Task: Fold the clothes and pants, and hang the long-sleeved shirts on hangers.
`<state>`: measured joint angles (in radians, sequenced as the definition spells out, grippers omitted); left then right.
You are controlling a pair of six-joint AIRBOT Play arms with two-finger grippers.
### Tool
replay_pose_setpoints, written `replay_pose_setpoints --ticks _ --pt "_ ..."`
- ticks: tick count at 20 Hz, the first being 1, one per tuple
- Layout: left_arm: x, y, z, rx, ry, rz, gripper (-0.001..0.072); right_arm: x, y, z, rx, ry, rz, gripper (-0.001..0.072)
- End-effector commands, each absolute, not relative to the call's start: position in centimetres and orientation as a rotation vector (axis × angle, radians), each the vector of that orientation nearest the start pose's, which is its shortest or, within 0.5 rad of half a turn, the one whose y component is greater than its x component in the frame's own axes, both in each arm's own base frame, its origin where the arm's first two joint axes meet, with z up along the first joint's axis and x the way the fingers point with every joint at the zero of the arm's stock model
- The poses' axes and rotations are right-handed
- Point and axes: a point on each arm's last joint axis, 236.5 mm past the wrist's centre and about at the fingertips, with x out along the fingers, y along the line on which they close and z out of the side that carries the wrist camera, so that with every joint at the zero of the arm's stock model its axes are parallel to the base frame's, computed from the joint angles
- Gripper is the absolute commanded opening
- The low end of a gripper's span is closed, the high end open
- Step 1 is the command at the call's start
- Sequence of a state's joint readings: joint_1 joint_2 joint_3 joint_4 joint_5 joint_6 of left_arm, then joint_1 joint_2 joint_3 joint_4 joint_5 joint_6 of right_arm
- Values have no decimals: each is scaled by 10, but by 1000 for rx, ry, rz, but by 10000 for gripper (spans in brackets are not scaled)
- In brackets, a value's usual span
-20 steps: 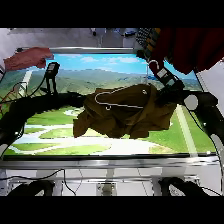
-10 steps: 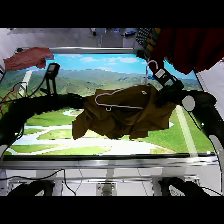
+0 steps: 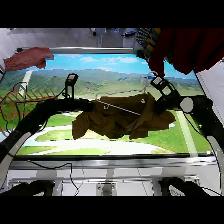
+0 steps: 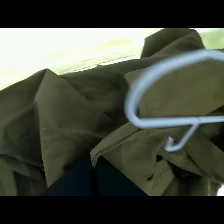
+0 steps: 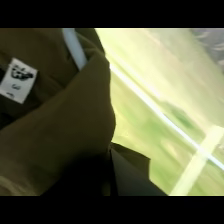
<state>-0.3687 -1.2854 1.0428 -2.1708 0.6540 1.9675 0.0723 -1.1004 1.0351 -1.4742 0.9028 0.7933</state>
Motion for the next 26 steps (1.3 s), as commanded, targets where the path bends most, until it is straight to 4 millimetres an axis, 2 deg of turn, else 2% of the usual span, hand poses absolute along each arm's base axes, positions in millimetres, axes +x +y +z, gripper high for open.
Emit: replay_pose_setpoints --ticks 1,5,7,9,12,14,16,17,18,19,24,26 --pt "407 -249 32 -89 849 -633 29 383 59 44 -592 930 534 53" --pt "407 -249 32 -89 849 -633 30 376 53 37 -621 973 537 53" --pt "407 -249 32 -89 849 -633 30 375 37 27 -688 1022 516 52" --pt "407 -249 32 -89 849 -633 29 375 30 17 -769 1036 548 51" --pt "410 -243 30 -67 847 -622 29 373 29 8 -948 995 658 50" --pt "415 -233 31 -70 844 -600 30 378 29 12 -989 963 664 51" --pt "417 -228 35 -74 835 -591 29 377 41 15 -931 943 682 57" --pt "417 -228 37 -76 829 -590 29 375 50 15 -885 936 702 176" --pt "417 -227 39 -76 824 -590 30 374 58 16 -841 924 717 340" --pt "417 -227 40 -76 822 -591 30 374 67 18 -804 908 733 415" --pt "417 -227 41 -76 821 -591 29 368 112 38 -739 779 905 425" --pt "417 -227 41 -76 821 -591 29 369 118 36 -700 776 918 423"
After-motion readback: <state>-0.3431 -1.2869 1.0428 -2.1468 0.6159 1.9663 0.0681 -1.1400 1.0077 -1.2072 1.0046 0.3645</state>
